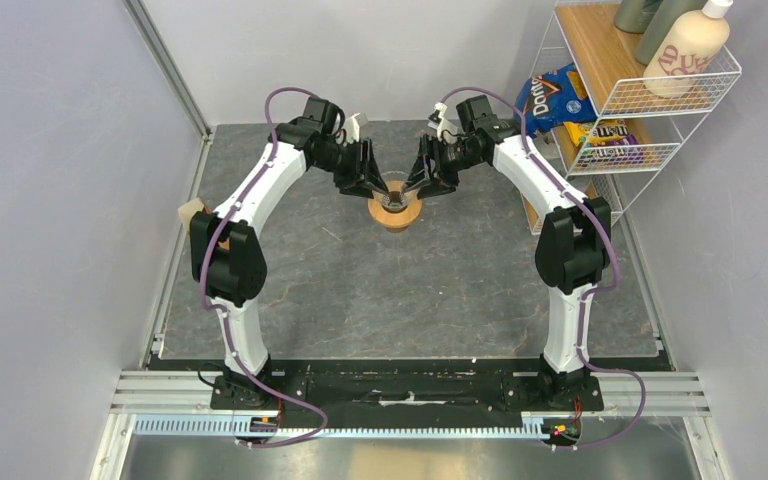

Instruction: Place the coffee filter in the dripper

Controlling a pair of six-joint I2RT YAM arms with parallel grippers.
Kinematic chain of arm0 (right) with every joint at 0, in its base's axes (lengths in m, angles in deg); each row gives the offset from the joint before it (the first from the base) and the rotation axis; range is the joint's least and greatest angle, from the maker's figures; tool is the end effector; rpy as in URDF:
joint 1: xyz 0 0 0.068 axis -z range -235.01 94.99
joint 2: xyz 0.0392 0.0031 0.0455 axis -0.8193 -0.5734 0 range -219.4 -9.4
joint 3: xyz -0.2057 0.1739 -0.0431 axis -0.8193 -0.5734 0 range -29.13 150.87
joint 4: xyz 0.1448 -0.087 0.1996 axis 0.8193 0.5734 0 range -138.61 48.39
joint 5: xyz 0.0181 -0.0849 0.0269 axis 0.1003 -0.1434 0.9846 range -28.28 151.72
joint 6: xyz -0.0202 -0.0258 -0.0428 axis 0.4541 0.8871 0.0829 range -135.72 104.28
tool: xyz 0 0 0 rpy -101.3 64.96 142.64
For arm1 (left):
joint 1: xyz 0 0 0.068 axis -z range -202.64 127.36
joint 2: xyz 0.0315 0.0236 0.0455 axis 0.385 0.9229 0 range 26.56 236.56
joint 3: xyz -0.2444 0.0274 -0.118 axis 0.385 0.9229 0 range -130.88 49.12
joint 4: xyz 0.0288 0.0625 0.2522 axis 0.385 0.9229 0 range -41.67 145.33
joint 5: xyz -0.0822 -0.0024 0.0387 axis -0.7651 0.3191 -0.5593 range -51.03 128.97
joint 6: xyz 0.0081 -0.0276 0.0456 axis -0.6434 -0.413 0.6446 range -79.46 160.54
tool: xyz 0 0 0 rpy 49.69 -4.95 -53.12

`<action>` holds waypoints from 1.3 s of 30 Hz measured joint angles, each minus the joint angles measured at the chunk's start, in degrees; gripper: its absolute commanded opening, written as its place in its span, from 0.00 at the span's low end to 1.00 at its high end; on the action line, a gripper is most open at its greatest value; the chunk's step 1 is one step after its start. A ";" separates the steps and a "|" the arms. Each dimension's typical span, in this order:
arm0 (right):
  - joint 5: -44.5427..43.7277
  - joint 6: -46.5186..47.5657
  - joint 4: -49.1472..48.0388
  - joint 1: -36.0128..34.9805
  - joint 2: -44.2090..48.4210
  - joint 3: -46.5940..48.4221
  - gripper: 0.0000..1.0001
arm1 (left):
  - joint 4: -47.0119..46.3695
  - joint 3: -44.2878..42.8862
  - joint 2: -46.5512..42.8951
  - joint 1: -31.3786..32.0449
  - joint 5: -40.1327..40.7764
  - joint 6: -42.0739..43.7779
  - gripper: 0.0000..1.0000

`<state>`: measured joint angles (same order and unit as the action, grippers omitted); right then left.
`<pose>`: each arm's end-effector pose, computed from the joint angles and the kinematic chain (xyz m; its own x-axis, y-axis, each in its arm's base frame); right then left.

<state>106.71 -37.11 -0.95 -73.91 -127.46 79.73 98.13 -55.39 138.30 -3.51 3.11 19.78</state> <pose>0.4174 0.1695 0.2835 -0.9545 -0.0540 -0.2932 -0.2648 0.6053 0.7507 0.3940 -0.1587 0.3010 -0.9420 0.0229 -0.3347 0.2492 0.7157 -0.6524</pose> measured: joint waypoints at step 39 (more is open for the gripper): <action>-5.88 14.32 4.00 -7.30 14.99 -0.63 0.96 | 7.13 22.49 -40.50 -27.82 11.89 11.54 0.94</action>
<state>100.83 -22.79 3.05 -81.21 -112.46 79.09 105.26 -32.90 97.80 -31.33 15.00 31.32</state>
